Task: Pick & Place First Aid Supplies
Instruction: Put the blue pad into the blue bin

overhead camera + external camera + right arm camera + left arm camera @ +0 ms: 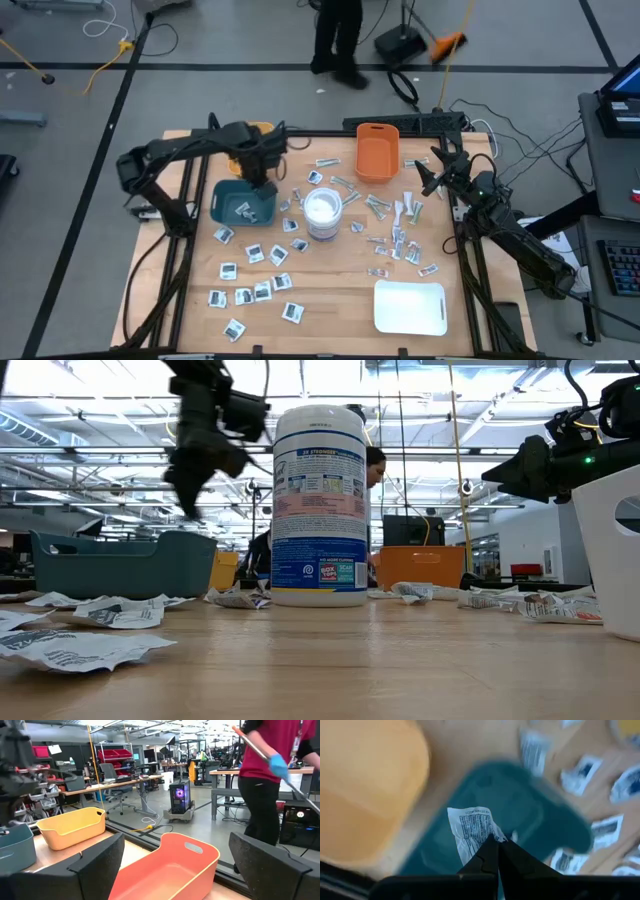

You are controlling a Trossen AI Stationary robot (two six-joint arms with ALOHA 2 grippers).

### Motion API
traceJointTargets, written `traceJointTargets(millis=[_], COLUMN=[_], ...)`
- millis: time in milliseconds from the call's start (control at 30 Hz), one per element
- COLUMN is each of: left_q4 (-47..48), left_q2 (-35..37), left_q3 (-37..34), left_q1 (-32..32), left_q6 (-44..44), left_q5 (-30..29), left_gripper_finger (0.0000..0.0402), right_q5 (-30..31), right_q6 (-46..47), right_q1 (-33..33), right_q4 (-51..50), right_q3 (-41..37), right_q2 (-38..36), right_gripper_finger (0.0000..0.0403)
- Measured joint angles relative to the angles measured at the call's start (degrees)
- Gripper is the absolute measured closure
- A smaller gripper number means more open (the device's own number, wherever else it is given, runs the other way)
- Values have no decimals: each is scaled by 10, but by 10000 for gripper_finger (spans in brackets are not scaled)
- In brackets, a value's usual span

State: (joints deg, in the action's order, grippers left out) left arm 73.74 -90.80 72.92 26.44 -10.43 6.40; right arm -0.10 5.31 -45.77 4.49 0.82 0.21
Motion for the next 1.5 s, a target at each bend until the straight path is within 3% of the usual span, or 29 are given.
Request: traceJointTargets(millis=[333,600,733,1167,1333,1500], left_q4=[-6,-9,-31,-42,-43,-33], left_q2=[144,163,163,163,159,127], left_q3=[-182,-237,-238,-238,-229,-160], left_q1=[-1,-1,-1,6,6,7], left_q6=[-80,-94,-106,-106,-107,-91], left_q5=[11,13,7,11,11,12], left_gripper_finger=[401,389,350,151,120,118], right_q5=[0,0,0,0,0,0], right_q6=[0,0,0,0,0,0], right_q1=[0,0,0,0,0,0], right_q4=[0,0,0,0,0,0], right_q3=[0,0,0,0,0,0], right_q2=[0,0,0,0,0,0], right_gripper_finger=[46,46,46,46,46,46])
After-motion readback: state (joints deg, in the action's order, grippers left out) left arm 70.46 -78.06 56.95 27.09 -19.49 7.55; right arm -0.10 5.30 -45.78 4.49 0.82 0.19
